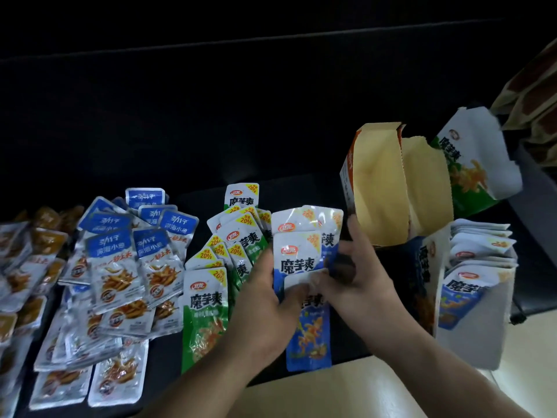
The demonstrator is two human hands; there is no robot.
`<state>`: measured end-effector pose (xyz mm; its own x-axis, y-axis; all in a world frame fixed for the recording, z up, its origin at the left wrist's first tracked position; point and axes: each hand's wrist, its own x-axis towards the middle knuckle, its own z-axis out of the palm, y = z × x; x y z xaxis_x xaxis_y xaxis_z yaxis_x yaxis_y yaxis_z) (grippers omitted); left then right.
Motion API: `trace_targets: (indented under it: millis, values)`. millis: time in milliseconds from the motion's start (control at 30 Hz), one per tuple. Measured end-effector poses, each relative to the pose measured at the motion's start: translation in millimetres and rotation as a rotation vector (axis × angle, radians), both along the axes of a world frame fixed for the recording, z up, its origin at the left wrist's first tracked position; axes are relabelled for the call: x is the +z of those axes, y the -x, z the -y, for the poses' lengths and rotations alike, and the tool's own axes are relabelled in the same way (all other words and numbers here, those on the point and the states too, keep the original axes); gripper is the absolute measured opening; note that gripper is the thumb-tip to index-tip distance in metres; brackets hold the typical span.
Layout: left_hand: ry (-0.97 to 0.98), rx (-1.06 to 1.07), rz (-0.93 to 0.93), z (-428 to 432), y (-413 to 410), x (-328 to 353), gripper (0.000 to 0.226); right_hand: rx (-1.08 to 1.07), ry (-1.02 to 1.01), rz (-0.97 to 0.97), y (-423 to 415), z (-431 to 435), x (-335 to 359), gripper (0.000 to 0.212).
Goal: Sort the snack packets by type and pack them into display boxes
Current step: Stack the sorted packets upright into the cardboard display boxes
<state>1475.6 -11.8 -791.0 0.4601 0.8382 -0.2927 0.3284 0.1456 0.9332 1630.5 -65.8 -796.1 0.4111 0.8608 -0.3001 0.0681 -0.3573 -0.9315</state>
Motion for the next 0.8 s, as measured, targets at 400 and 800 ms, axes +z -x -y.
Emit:
trace_targets:
  millis: [400, 800]
  values:
    - [-0.282, 0.031, 0.129, -22.0, -27.4, 23.9, 0.062, 0.087, -0.379, 0.221, -23.1, -13.2, 37.6, 0.094]
    - [-0.332, -0.054, 0.042, -16.9, -27.9, -8.2, 0.073, 0.082, -0.171, 0.3, -25.6, 0.6, 8.6, 0.066]
